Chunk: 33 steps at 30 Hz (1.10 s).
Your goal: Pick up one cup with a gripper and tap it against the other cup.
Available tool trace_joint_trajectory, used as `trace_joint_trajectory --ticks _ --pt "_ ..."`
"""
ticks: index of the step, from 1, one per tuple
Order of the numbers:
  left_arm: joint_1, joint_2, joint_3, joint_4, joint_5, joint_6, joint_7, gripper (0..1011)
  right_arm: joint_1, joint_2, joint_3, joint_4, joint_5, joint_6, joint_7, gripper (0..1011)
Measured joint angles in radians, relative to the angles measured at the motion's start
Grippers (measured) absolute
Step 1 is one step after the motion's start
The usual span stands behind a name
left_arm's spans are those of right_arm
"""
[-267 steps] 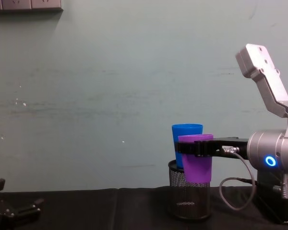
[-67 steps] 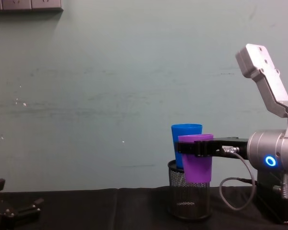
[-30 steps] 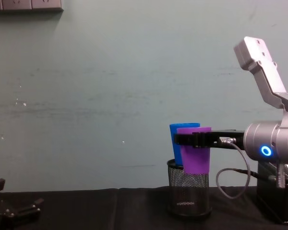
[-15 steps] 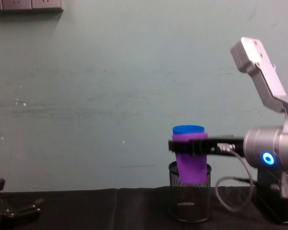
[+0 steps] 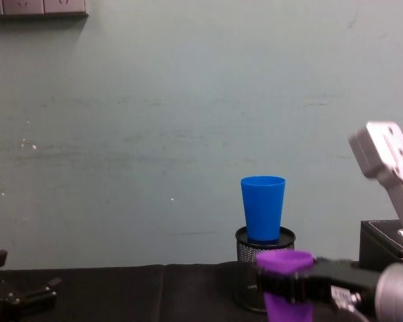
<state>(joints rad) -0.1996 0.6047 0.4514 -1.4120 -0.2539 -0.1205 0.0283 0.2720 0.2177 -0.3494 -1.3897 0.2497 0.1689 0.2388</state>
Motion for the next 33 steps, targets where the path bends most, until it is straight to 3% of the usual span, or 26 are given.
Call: trace_joint_trajectory --ticks 11,13,23,28,33 --pt "0.000 0.000 0.000 0.000 0.000 0.000 0.000 1000 -0.085 0.009 0.001 -0.031 -0.031 -0.064 0.012 738" --pt "0.000 0.000 0.000 0.000 0.000 0.000 0.000 1000 -0.089 0.008 0.002 -0.031 -0.036 -0.068 0.012 780" --pt "0.000 0.000 0.000 0.000 0.000 0.000 0.000 1000 -0.094 -0.002 0.025 -0.051 -0.039 -0.056 0.014 1002" --pt "0.000 0.000 0.000 0.000 0.000 0.000 0.000 1000 -0.087 -0.005 0.047 -0.094 -0.035 -0.045 0.004 1003" --pt "0.000 0.000 0.000 0.000 0.000 0.000 0.000 1000 -0.057 -0.021 0.085 -0.130 -0.041 -0.008 -0.052 1002"
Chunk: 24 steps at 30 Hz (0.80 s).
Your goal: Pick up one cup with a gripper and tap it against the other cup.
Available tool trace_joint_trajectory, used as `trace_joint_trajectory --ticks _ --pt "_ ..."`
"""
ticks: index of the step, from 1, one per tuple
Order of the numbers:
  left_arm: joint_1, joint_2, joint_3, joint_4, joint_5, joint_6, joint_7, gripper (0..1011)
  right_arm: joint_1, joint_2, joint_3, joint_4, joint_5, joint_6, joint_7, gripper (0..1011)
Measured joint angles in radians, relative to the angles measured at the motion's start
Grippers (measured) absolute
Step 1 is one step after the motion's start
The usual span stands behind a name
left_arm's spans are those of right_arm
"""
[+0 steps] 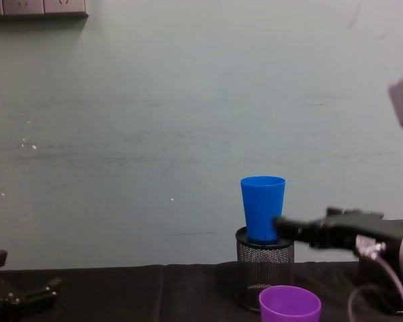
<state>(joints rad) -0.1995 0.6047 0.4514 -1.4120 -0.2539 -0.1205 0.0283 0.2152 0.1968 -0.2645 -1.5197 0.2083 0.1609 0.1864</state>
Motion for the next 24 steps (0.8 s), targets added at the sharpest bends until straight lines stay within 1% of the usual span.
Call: trace_joint_trajectory --ticks 1,2,5,6,8,9,11,16,24 --pt "0.000 0.000 0.000 0.000 0.000 0.000 0.000 1000 0.007 -0.004 0.006 0.000 -0.005 0.008 -0.012 1003" --pt "0.000 0.000 0.000 0.000 0.000 0.000 0.000 1000 0.021 -0.014 0.018 0.003 -0.017 0.032 -0.042 1002" --pt "0.000 0.000 0.000 0.000 0.000 0.000 0.000 1000 0.047 -0.031 0.036 0.028 -0.045 0.066 -0.101 1003" --pt "0.000 0.000 0.000 0.000 0.000 0.000 0.000 1000 0.064 -0.045 0.049 0.053 -0.063 0.084 -0.141 1002" --pt "0.000 0.000 0.000 0.000 0.000 0.000 0.000 1000 0.079 -0.058 0.063 0.080 -0.075 0.097 -0.175 1003" --pt "0.000 0.000 0.000 0.000 0.000 0.000 0.000 1000 0.090 -0.067 0.073 0.108 -0.083 0.102 -0.196 1003" --pt "0.000 0.000 0.000 0.000 0.000 0.000 0.000 1000 0.103 -0.078 0.084 0.147 -0.092 0.104 -0.214 1003" --pt "0.000 0.000 0.000 0.000 0.000 0.000 0.000 1000 0.123 -0.095 0.093 0.205 -0.102 0.093 -0.220 1003" --pt "0.000 0.000 0.000 0.000 0.000 0.000 0.000 1000 0.121 -0.093 0.092 0.197 -0.102 0.094 -0.221 1002"
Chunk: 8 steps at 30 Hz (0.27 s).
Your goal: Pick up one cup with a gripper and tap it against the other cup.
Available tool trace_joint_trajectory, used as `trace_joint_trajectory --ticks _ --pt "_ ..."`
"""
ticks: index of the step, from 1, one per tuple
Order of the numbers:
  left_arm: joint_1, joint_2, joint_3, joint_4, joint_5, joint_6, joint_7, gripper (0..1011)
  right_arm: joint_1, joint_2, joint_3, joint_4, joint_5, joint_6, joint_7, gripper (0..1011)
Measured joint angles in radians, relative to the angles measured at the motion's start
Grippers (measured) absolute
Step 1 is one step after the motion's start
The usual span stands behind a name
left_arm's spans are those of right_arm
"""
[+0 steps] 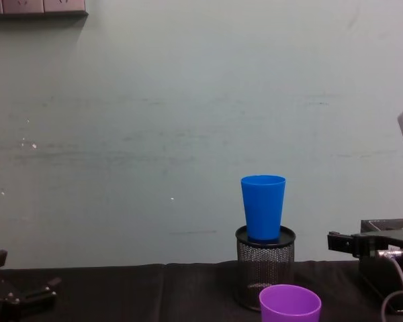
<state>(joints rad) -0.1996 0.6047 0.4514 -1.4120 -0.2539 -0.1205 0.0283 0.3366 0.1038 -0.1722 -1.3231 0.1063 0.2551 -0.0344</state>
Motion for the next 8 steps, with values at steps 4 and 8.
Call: trace_joint_trajectory --ticks 4,8 --pt "0.000 0.000 0.000 0.000 0.000 0.000 0.000 1000 -0.001 0.001 0.000 -0.003 0.001 0.001 0.000 1003" --pt "0.000 0.000 0.000 0.000 0.000 0.000 0.000 1000 -0.002 0.002 -0.001 -0.006 0.001 0.001 0.000 1003"
